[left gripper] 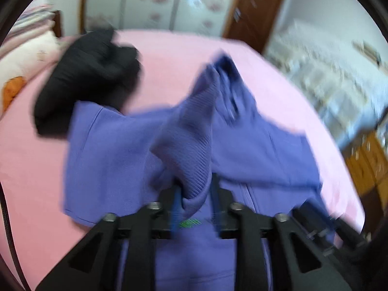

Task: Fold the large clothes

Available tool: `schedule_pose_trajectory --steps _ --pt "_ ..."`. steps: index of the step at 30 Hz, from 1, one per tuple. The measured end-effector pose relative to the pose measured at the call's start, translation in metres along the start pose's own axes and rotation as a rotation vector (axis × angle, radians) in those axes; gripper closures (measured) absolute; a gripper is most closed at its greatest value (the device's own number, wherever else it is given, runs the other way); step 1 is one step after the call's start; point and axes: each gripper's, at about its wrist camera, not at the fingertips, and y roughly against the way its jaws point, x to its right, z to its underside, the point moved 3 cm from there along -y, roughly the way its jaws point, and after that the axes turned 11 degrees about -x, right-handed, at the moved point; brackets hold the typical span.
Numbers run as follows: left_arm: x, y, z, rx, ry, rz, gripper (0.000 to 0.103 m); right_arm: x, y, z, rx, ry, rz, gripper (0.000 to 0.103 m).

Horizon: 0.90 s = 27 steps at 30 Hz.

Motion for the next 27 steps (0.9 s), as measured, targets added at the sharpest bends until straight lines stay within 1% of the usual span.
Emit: schedule_pose_trajectory --steps 1,2,4,5,8,10,11,13,15,17,19,21,24,26,27 --pt "0.006 -0.014 0.007 -0.030 -0.010 0.003 0.059 0.008 0.002 0.001 0.001 -0.011 0.017 0.070" --pt "0.016 -0.026 0.015 -0.057 -0.019 0.013 0.051 0.018 0.005 0.003 0.002 -0.022 0.036 0.070" --pt "0.032 -0.036 0.022 -0.056 -0.025 0.026 0.046 0.038 0.007 0.008 -0.002 -0.039 0.057 0.070" --pt "0.035 -0.035 0.025 -0.047 -0.028 0.026 0.041 0.044 0.007 0.010 -0.008 -0.046 0.059 0.070" --pt "0.015 -0.019 0.035 -0.005 -0.013 -0.006 0.037 0.061 0.000 0.019 -0.043 -0.082 0.043 0.070" --pt "-0.013 0.004 0.047 0.026 0.013 -0.035 0.033 0.067 -0.005 0.023 -0.067 -0.111 0.011 0.070" --pt "-0.029 0.013 0.051 0.052 0.038 -0.063 0.029 0.067 -0.010 0.024 -0.084 -0.128 -0.018 0.070" --pt "-0.055 0.029 0.063 0.088 0.076 -0.109 0.027 0.064 -0.017 0.026 -0.105 -0.140 -0.061 0.070" --pt "-0.081 0.041 0.074 0.112 0.123 -0.182 0.025 0.055 -0.024 0.026 -0.120 -0.132 -0.101 0.070" --pt "-0.108 0.043 0.084 0.102 0.180 -0.258 0.025 0.045 -0.032 0.023 -0.136 -0.113 -0.124 0.070" --pt "-0.127 0.037 0.091 0.062 0.220 -0.302 0.025 0.036 -0.040 0.021 -0.154 -0.097 -0.137 0.070" --pt "-0.145 0.029 0.097 0.020 0.265 -0.319 0.025 0.029 -0.049 0.018 -0.176 -0.089 -0.163 0.070" --pt "-0.161 0.023 0.100 0.008 0.299 -0.322 0.025 0.021 -0.063 0.013 -0.208 -0.097 -0.209 0.070" --pt "-0.168 0.020 0.099 0.009 0.312 -0.337 0.025 0.020 -0.073 0.009 -0.223 -0.112 -0.237 0.067" --pt "-0.172 0.017 0.098 0.006 0.320 -0.341 0.025 0.020 -0.079 0.007 -0.231 -0.121 -0.242 0.063"
